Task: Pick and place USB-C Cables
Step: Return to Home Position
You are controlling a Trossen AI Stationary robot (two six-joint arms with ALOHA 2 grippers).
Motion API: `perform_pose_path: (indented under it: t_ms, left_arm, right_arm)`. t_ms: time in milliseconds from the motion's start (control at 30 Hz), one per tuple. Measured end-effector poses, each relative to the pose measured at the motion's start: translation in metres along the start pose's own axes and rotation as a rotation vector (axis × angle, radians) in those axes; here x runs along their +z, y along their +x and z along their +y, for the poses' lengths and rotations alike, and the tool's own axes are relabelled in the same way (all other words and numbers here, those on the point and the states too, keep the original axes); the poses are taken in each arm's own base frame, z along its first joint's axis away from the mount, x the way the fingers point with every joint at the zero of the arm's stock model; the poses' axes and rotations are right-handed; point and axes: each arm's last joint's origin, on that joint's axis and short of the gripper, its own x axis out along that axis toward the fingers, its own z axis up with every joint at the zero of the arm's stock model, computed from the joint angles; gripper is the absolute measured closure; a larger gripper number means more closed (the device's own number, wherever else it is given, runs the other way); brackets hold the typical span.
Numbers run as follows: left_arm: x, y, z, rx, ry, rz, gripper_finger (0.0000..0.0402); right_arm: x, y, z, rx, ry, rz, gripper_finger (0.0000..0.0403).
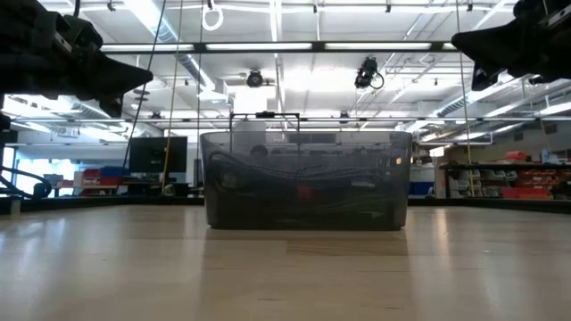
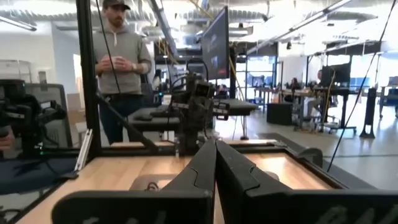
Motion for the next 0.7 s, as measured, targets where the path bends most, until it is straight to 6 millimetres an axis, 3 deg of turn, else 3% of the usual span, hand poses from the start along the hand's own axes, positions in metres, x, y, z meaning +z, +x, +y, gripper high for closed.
perform_pose_path:
  t_ms: [700]
  left_arm:
    - [-0.0016,0.0,0.0014,0.041,-0.016,0.009,0.0392]
  right_arm:
    - [-0.0097,-0.0004,0.0,0.0,-0.082,0.1,0.0386]
